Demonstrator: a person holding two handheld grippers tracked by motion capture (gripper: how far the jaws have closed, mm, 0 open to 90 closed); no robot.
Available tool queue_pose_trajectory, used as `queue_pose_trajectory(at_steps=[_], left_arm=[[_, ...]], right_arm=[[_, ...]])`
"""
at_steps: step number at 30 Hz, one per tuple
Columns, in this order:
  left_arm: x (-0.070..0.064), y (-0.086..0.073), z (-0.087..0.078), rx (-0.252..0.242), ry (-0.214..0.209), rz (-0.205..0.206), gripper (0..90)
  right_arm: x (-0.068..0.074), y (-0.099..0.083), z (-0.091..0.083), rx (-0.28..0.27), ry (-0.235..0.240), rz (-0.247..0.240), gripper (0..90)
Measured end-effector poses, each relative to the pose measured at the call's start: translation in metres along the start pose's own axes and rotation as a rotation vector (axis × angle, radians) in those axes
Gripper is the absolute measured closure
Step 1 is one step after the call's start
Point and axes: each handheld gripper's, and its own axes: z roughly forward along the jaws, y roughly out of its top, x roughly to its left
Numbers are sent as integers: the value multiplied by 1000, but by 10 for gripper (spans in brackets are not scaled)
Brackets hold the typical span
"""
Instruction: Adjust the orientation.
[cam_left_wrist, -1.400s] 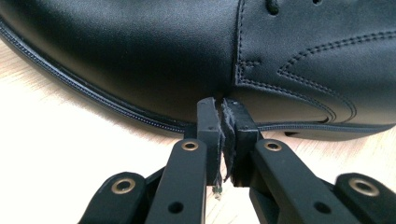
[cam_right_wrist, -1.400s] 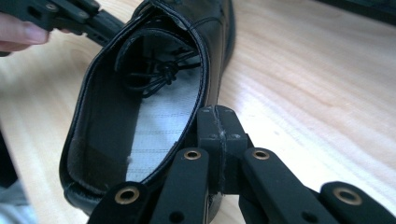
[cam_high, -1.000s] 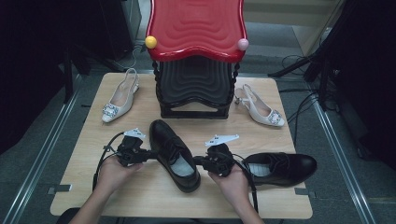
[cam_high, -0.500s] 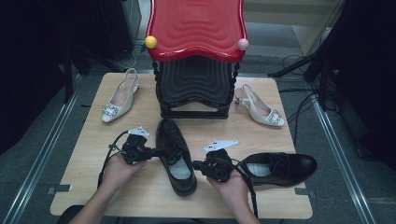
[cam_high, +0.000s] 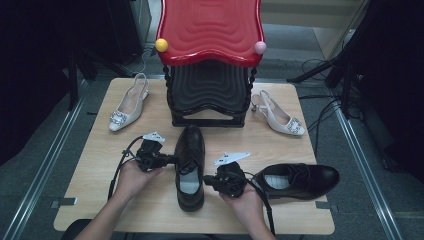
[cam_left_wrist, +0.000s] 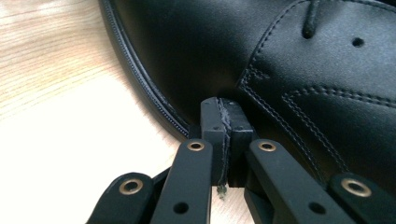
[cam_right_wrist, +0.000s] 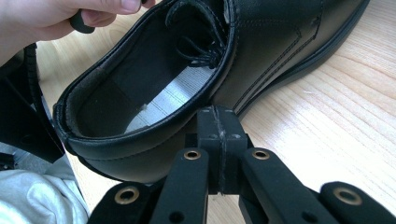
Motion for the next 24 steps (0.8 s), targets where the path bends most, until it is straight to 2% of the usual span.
queue_pose_trajectory(at_steps=[7,10,13,14,15,16,17,21,24], left_arm=[[4,2,1,0,-14,-1,892],[6,2,-2,3,-6,-12,869],[9,0,-9,-4,-34,-30,765],[8,-1,-14,-7,-38,-25,721],[8,-1,-14,-7,-38,-25,702],[6,-2,-17,-3,-32,-8,702],[4,-3,-19,1,-25,4,665],[-3,-7,-26,11,-15,47,534],[-4,-11,-29,4,-17,52,469]], right_arm=[[-4,-1,1,-2,9,1,900],[-5,-1,0,-3,6,-3,864],[-8,-3,-3,-17,4,-1,780],[-10,-5,-6,-28,0,-13,710],[-10,-5,-6,-28,0,-13,710],[-11,-6,-7,-31,-2,-9,684],[-13,-7,-8,-42,0,-5,650],[-19,-8,-14,-75,0,-3,610],[-21,-7,-17,-83,1,7,609]])
